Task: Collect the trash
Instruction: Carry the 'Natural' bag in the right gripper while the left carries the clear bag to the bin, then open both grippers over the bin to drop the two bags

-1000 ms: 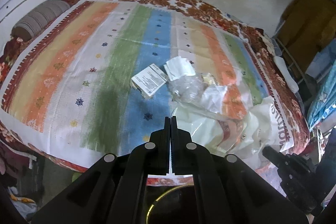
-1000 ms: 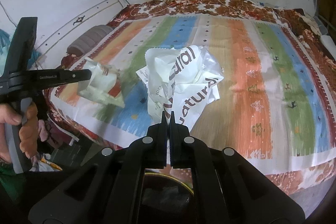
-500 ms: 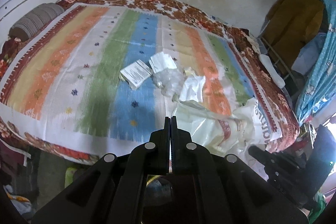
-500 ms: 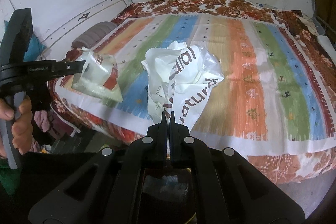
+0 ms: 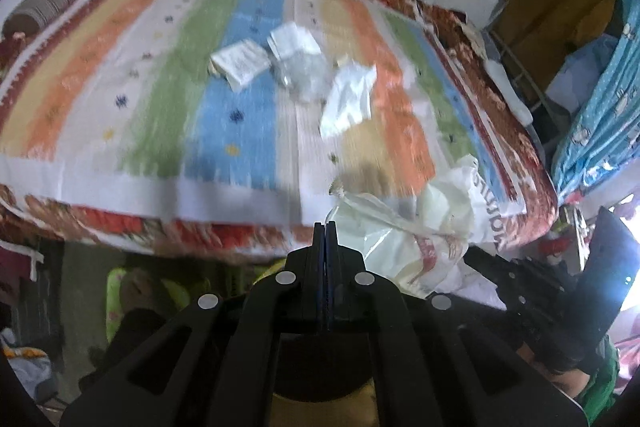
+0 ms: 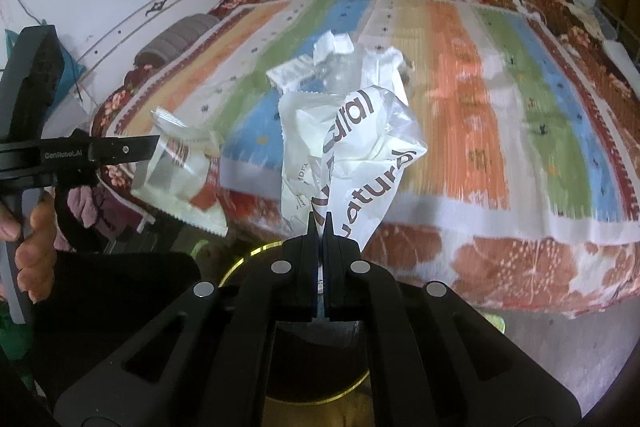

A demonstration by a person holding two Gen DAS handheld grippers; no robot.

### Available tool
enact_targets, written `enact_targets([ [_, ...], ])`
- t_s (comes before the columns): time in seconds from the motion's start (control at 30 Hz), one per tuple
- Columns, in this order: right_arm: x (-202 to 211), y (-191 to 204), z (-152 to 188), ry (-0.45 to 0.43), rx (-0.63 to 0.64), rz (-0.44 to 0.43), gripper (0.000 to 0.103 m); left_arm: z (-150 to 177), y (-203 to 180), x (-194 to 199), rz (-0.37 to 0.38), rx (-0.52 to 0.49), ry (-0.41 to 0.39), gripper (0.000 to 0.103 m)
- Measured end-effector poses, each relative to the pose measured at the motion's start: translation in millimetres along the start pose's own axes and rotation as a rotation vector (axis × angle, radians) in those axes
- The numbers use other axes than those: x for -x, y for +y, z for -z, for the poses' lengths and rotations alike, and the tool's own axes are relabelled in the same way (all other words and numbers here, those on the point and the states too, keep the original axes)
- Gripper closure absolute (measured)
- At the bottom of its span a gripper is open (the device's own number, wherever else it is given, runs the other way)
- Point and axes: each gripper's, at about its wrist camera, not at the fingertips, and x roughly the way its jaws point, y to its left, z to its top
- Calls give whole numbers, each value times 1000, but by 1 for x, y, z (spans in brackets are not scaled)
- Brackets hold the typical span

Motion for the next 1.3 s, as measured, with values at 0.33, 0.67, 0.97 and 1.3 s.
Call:
enact_targets([
  [0.33,-22,1,35,140,-45,-64,102,25,2,-26,-67,-43,111,103],
  [0.67,-46,-4,53,248,-56,-30,102,46,-14,-69,-161,-154,239,103],
  [0.97,-71,-7,65,345,-97,-24,102,61,-21,-93,-203,-204,313,103],
  [1.3,-98,-12,71,419,-135,-12,71,53,-16,-101,-202,-163,315,67],
])
